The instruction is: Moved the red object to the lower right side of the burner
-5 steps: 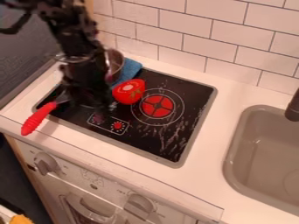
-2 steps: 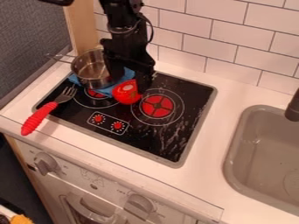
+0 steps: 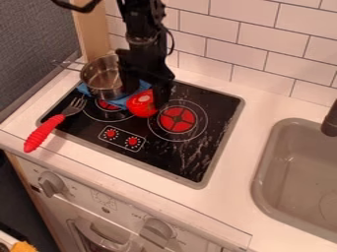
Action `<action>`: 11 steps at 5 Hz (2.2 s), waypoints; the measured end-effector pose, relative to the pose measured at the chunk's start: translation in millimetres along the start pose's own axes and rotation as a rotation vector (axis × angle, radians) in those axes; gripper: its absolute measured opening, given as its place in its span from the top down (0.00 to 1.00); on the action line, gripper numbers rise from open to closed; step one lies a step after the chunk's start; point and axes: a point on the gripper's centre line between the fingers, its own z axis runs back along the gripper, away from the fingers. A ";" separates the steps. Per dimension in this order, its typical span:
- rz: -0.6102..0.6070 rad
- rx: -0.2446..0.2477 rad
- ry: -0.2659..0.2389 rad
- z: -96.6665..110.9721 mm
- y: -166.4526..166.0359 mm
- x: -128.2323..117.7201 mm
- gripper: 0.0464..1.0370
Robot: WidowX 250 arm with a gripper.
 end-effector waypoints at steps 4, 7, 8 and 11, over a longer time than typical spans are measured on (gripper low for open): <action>-0.052 -0.077 -0.001 1.3 -24.7 -29.3 0.16; -0.283 -0.181 -0.008 24.8 -88.6 -71.5 0.16; -0.320 -0.122 0.045 1.6 -102.2 -70.7 0.16; -0.306 -0.049 0.065 -12.2 -107.7 -54.4 0.03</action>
